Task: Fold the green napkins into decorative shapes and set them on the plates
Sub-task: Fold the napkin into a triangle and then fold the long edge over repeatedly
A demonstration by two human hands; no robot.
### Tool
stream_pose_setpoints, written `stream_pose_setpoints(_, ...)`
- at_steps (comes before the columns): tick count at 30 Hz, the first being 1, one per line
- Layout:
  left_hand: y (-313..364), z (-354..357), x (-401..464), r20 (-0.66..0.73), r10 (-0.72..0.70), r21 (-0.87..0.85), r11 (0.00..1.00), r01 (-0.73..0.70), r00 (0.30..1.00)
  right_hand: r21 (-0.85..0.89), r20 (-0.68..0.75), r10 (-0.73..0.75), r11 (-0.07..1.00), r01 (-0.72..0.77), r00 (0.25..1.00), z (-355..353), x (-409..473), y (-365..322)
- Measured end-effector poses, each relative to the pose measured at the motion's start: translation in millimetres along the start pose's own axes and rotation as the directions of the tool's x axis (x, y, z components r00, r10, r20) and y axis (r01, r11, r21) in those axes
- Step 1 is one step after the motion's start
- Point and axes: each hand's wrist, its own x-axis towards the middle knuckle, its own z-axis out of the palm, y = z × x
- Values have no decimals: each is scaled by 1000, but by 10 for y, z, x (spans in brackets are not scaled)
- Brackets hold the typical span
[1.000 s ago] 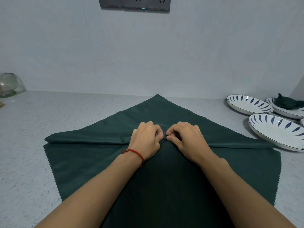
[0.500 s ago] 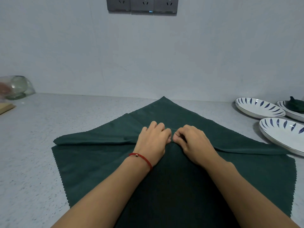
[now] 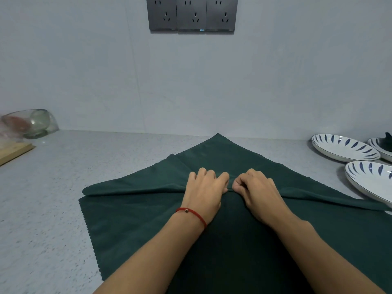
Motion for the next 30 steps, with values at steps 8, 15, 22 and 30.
stream_pose_setpoints(8,56,-74,68,80,-20,98,995,12,997,53,-47,-107,993,109,993,-49,-37,-10)
stream_pose_setpoints(15,81,-96,35,104,-38,152,988,21,994,53,88,-35,998,31,995,-92,97,-14)
stream_pose_setpoints(22,93,-79,72,129,-126,29,992,123,984,35,-66,-126,991,128,990,-84,14,64)
stream_pose_setpoints(30,67,-35,52,24,-112,-10,994,112,993,-44,-50,-157,987,155,986,-30,33,119)
